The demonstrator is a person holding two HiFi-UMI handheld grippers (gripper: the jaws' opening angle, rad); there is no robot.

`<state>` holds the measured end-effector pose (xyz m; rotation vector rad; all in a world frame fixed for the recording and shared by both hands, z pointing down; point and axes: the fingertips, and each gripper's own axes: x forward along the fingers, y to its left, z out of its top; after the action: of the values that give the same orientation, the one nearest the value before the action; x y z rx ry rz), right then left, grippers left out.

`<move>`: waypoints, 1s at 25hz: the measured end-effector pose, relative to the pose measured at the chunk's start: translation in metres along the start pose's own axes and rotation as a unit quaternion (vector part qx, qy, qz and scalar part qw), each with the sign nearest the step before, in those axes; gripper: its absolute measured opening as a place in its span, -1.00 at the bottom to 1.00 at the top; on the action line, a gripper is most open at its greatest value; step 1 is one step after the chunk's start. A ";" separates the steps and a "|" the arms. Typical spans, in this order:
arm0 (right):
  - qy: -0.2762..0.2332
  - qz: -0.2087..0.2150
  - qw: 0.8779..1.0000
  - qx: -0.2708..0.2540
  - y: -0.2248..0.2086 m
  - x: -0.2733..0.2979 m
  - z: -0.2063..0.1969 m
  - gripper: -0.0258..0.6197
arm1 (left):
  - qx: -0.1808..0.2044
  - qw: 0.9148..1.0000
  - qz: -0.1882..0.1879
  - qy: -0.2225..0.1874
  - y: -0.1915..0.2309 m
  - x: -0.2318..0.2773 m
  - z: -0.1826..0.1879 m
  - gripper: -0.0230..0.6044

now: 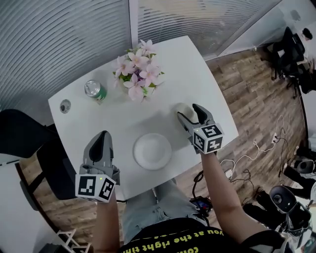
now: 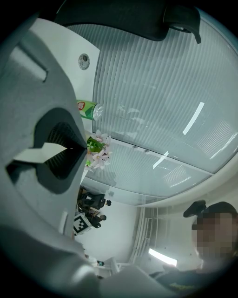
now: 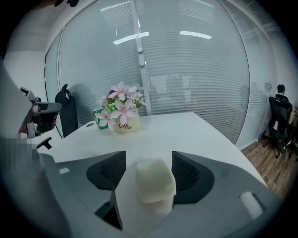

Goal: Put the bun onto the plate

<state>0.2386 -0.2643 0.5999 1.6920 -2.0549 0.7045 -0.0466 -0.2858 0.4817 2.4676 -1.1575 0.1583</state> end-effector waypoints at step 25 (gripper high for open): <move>0.083 0.003 0.995 -0.055 -0.010 0.035 -0.035 0.11 | -0.009 1.000 0.020 0.003 0.012 0.002 -0.005 -0.92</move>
<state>0.2405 -0.2723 0.6498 1.5138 -1.9475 0.6965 -0.0538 -0.2916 0.4908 2.4279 -1.2000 0.1648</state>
